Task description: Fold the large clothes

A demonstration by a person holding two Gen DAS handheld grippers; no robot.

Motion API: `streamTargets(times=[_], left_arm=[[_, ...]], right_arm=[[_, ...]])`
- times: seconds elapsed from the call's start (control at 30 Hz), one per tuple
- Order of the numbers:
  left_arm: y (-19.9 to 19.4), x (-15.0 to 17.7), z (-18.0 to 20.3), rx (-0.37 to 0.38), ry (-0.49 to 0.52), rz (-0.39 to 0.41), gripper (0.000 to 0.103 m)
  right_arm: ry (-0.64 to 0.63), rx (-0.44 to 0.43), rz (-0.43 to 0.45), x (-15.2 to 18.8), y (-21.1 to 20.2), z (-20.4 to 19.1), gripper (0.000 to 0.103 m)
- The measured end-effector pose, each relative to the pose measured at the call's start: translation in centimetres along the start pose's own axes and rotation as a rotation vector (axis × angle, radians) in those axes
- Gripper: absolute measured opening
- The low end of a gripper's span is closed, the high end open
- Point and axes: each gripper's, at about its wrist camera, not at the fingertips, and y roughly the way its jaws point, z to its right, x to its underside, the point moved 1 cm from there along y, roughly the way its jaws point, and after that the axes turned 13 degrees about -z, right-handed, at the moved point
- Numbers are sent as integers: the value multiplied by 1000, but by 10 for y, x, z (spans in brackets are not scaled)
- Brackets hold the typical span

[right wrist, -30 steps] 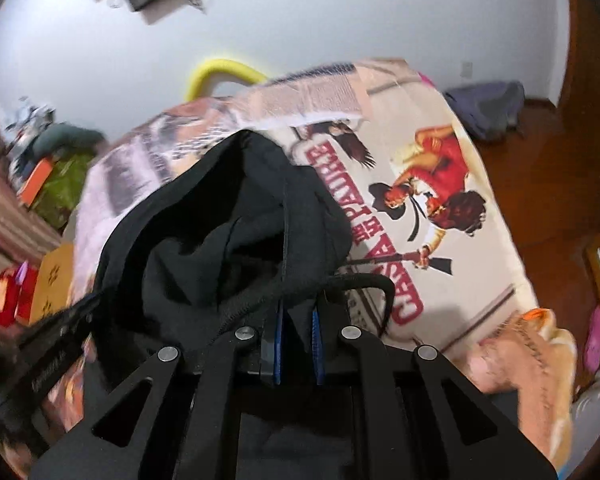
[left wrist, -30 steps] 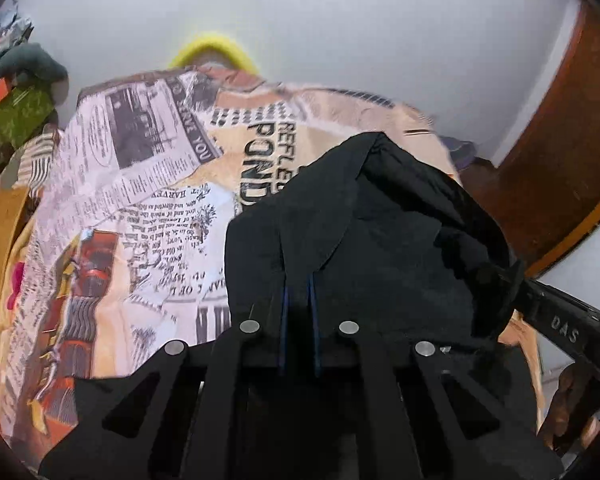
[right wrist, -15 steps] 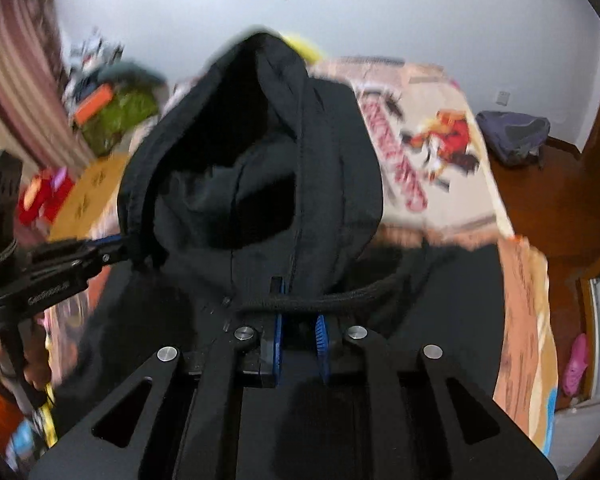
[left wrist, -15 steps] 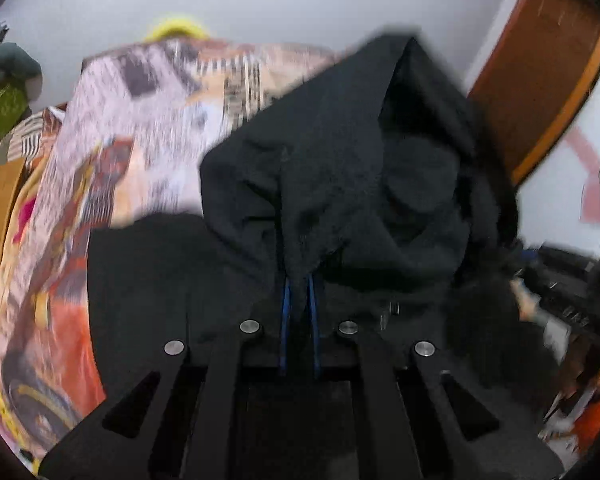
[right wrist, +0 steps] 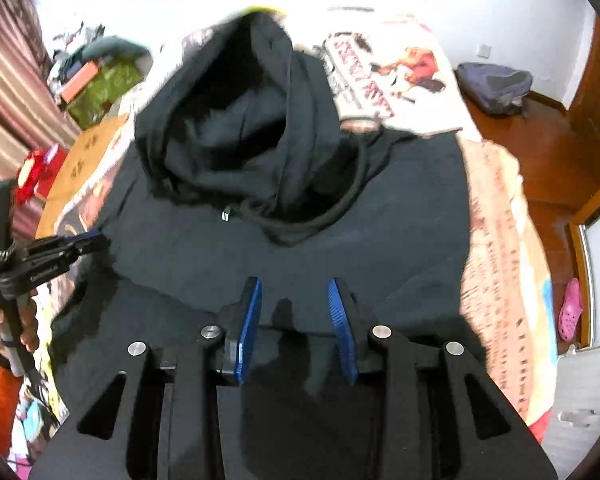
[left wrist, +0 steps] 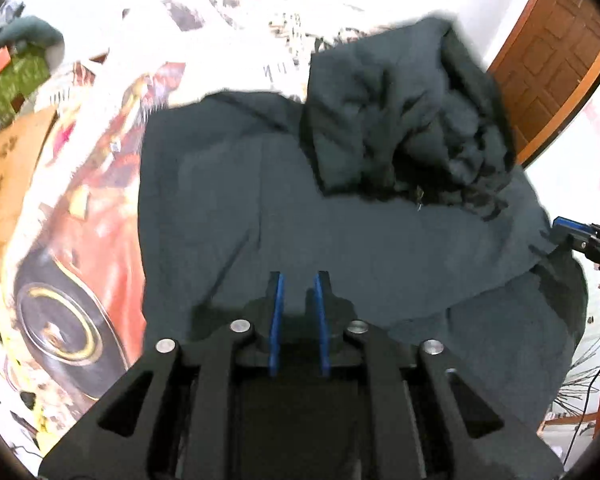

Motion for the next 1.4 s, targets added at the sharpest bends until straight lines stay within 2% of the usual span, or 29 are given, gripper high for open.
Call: streamTargets(times=[0.07, 0.17, 0.4, 0.53, 0.7, 0.83, 0.93, 1.0, 1.07, 1.13, 1.17, 1.2, 1.3, 1.4], left_arm=[[-14, -7, 7, 2, 12, 41, 32], [-31, -17, 21, 2, 41, 93, 37], [-44, -71, 52, 34, 102, 157, 45], [-33, -105, 65, 27, 150, 151, 49], [2, -142, 82, -18, 187, 102, 58], [34, -167, 89, -44, 189, 45, 58], [49, -178, 91, -87, 186, 39, 58], [52, -179, 92, -117, 183, 56, 58], [50, -179, 94, -123, 192, 78, 58], [47, -177, 95, -121, 205, 102, 55], [45, -175, 95, -112, 216, 102, 40], [45, -174, 96, -98, 225, 89, 27], [37, -166, 98, -75, 225, 87, 16], [20, -153, 96, -53, 214, 104, 13]], right_arm=[[1, -7, 43, -4, -11, -1, 50], [4, 6, 108, -17, -22, -1, 56], [3, -18, 136, -57, -13, -1, 56], [50, -72, 87, -83, 10, 7, 56], [111, -118, 70, -112, 36, 19, 56], [147, -144, 34, -135, 55, 28, 56], [146, -122, 11, -145, 67, 29, 56], [133, -125, 29, -147, 70, 29, 52], [131, -131, 32, -148, 73, 28, 36], [127, -128, 22, -148, 76, 27, 30], [123, -111, 26, -149, 76, 26, 20], [113, -97, 30, -149, 75, 25, 15], [87, -93, 57, -142, 60, 18, 10], [54, -108, 83, -131, 41, 8, 9]])
